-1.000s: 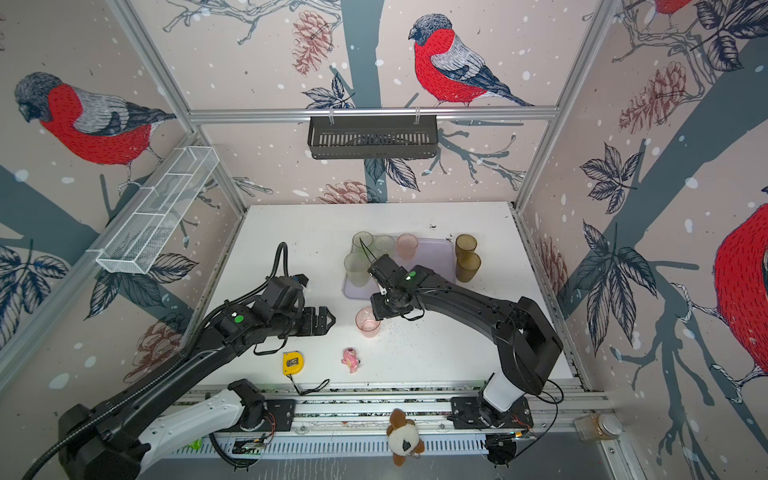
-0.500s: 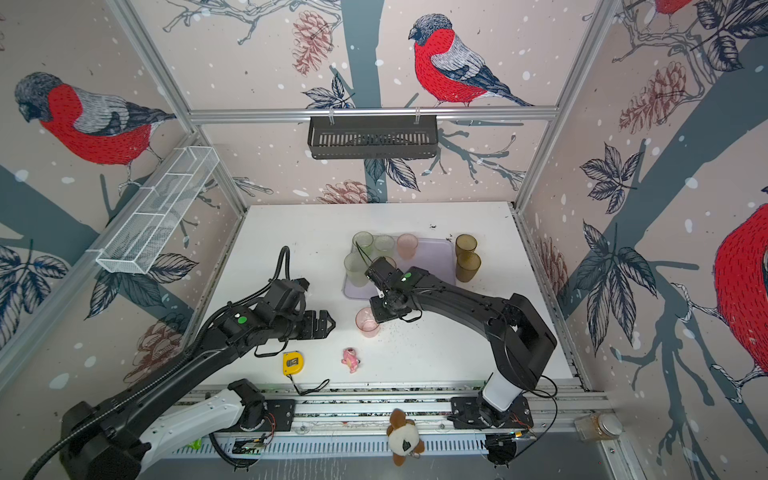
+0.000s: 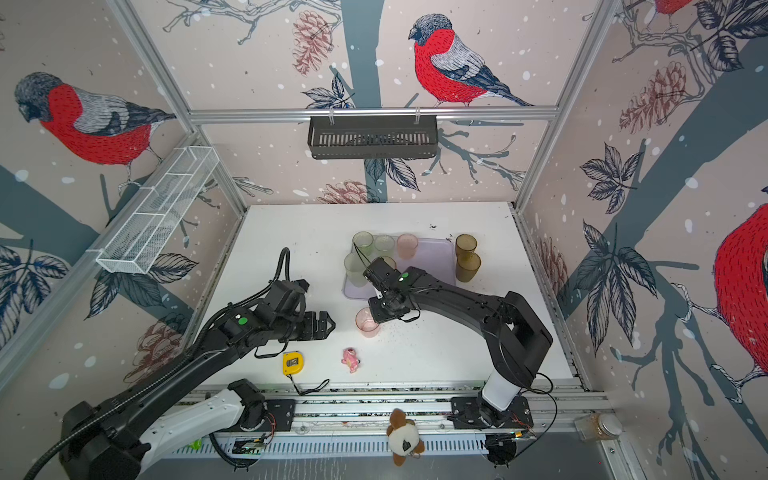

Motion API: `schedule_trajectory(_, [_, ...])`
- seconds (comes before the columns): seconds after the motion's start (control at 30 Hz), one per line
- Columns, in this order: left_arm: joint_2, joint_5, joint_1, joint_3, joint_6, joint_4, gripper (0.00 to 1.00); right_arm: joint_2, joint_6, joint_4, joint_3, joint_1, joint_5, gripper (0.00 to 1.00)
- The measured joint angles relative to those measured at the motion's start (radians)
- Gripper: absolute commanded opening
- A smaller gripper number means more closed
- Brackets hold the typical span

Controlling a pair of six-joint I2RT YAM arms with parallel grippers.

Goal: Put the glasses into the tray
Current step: 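Lower the right gripper into the pink cup and close on its rim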

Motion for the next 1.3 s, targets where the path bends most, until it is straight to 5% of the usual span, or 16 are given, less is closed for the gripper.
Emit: schedule_trajectory(1.3, [-0.015, 0.000, 0.000, -0.013, -0.003, 0.013, 0.97, 0.035, -0.002, 0.019, 0.008, 0.018, -0.006, 0.19])
